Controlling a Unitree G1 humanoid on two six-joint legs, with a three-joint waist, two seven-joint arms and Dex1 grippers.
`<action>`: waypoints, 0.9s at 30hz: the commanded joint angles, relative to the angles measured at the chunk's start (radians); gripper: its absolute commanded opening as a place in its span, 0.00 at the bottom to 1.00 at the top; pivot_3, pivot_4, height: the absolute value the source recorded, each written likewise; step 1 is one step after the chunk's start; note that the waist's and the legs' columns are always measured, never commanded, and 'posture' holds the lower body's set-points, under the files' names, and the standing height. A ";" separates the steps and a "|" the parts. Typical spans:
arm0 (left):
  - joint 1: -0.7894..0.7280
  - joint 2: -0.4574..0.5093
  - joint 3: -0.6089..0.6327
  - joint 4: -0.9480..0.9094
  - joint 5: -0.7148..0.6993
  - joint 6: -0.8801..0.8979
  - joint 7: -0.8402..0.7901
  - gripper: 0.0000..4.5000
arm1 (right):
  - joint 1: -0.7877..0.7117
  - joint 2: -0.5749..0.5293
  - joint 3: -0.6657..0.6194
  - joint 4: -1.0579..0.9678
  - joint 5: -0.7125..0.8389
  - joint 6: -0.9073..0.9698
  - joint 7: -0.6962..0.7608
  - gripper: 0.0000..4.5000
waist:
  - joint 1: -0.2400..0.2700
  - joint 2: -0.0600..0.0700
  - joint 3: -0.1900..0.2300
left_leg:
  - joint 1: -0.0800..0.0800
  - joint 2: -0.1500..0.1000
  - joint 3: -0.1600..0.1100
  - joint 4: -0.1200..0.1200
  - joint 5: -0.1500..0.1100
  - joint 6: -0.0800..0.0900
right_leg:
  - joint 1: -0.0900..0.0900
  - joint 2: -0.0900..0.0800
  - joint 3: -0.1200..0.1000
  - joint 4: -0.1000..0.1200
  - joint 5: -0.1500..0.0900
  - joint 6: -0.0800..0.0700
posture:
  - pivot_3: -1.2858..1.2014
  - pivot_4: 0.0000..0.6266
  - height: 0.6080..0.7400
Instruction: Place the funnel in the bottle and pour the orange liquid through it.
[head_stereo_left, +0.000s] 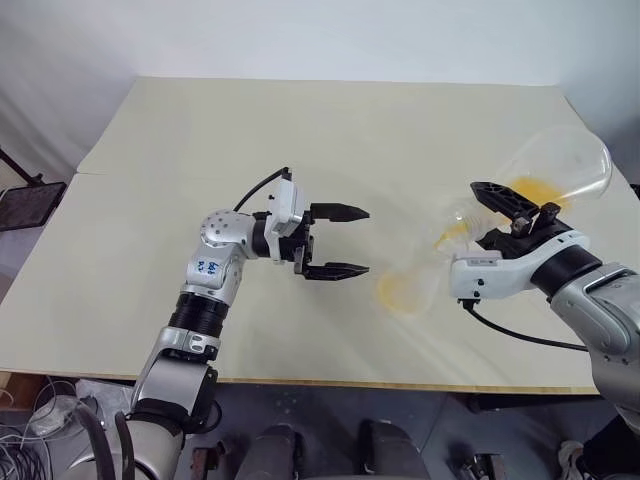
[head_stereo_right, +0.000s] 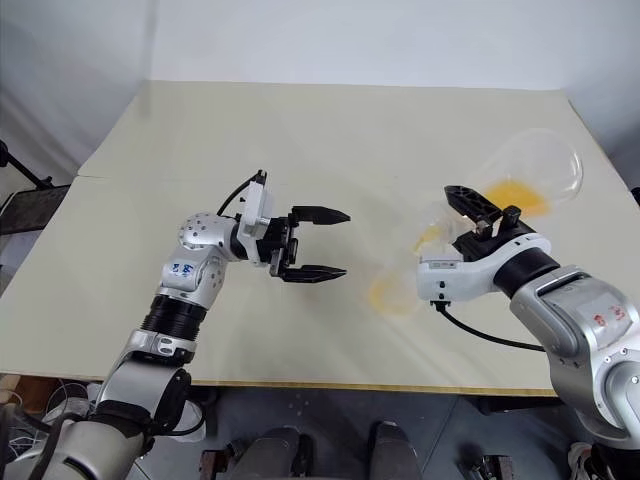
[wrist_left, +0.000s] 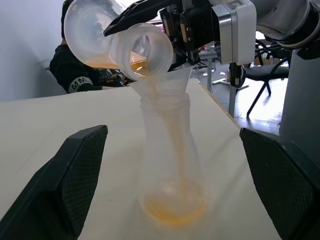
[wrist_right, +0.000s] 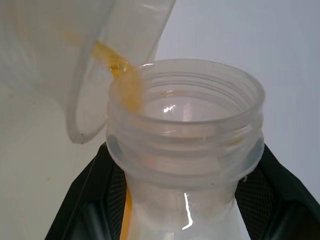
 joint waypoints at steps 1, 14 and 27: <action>0.003 -0.002 0.008 -0.029 -0.018 -0.006 0.001 1.00 | -0.020 -0.003 -0.061 -0.019 -0.012 -0.010 -0.005 0.55 | 0.000 0.000 0.000 | 0.000 0.000 0.000 0.000 0.000 0.000 | 0.000 0.000 0.000 0.000 0.000 0.000 | 0.52 0.24 1.00; -0.003 -0.015 0.008 -0.012 -0.015 -0.020 0.002 1.00 | -0.034 -0.013 -0.084 -0.007 -0.008 -0.047 0.007 0.55 | 0.000 0.000 0.000 | 0.000 0.000 0.000 0.000 0.000 0.000 | 0.000 0.000 0.000 0.000 0.000 0.000 | 0.52 0.24 1.00; -0.010 -0.024 0.007 0.004 -0.013 -0.028 0.002 1.00 | -0.042 -0.019 -0.099 0.007 0.003 -0.089 0.020 0.55 | 0.000 0.000 0.000 | 0.000 0.000 0.000 0.000 0.000 0.000 | 0.000 0.000 0.000 0.000 0.000 0.000 | 0.52 0.24 1.00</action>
